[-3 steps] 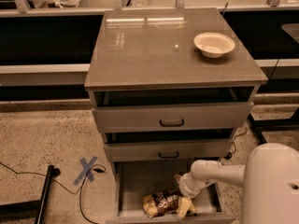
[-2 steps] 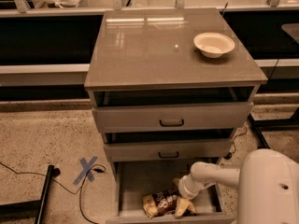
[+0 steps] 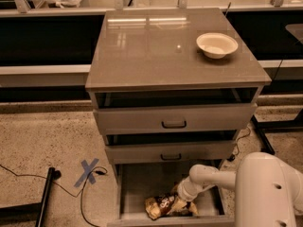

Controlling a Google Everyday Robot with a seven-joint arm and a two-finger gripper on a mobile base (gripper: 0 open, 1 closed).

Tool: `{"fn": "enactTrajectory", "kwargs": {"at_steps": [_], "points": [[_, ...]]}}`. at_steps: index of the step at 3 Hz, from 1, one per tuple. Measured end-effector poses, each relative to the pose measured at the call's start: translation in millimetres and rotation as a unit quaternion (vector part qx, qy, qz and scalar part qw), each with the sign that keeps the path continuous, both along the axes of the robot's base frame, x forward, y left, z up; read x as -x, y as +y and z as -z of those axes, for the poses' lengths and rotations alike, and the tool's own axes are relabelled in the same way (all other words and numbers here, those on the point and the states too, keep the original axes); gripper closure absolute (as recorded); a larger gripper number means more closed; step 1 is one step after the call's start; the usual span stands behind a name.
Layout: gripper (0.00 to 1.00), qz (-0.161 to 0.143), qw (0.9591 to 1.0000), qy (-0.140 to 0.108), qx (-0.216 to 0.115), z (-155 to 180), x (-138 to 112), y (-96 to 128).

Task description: Pick brown chip bag from bottom drawer and place on counter

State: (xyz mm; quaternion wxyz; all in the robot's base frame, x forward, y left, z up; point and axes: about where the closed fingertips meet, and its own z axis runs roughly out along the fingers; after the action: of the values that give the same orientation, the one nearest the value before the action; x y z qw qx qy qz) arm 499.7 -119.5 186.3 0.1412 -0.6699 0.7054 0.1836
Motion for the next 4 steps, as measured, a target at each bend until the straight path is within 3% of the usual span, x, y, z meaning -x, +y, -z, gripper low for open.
{"fn": "enactTrajectory", "kwargs": {"at_steps": [1, 2, 3, 4], "points": [[0.76, -0.012, 0.9999, -0.009, -0.003, -15, 4, 6], [0.98, -0.005, 0.9979, -0.022, -0.060, -44, 5, 12], [1.00, -0.014, 0.9869, -0.064, -0.147, -101, 14, 13], [1.00, -0.052, 0.9669, -0.125, -0.216, -172, 30, 8]]}}
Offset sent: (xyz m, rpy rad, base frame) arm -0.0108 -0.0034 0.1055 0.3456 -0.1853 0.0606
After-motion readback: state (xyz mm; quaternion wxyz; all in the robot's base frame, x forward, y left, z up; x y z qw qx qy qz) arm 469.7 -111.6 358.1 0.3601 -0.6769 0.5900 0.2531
